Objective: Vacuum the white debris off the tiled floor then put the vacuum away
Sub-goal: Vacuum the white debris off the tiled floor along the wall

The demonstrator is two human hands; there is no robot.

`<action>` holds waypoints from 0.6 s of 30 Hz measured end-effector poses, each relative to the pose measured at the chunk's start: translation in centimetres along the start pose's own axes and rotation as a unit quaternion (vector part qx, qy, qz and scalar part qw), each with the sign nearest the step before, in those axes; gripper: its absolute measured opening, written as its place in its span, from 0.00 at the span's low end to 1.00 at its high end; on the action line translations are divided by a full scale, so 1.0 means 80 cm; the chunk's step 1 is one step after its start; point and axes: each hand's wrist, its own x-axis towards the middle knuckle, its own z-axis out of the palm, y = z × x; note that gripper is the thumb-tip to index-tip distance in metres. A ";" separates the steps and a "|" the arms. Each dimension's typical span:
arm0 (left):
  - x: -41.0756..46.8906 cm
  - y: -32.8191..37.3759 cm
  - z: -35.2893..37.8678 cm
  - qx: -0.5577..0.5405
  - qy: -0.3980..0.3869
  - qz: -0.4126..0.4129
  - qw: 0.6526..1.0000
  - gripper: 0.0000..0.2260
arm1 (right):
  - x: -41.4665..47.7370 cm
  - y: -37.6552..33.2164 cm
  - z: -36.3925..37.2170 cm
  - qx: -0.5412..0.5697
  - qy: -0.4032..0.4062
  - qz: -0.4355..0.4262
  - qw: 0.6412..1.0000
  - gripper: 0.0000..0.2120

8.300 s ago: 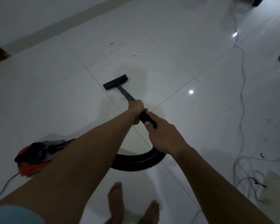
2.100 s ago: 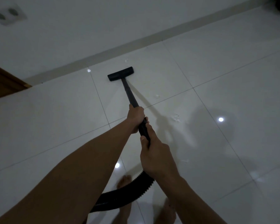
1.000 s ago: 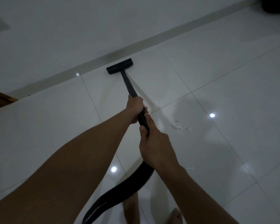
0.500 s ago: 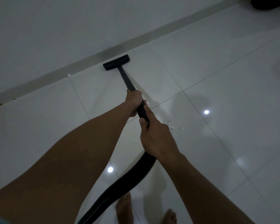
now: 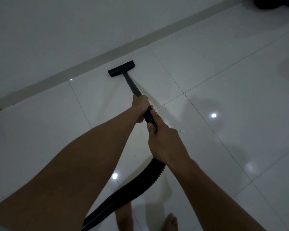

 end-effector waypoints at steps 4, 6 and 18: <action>-0.022 -0.021 0.016 -0.008 0.003 -0.002 1.000 0.20 | -0.026 0.019 -0.013 0.005 0.004 -0.007 1.000 0.24; -0.033 -0.033 0.024 -0.009 0.002 -0.004 1.000 0.19 | -0.041 0.030 -0.020 0.002 0.005 -0.010 1.000 0.24; -0.095 -0.116 0.090 -0.019 -0.010 -0.009 1.000 0.19 | -0.122 0.112 -0.059 0.005 -0.024 0.006 1.000 0.25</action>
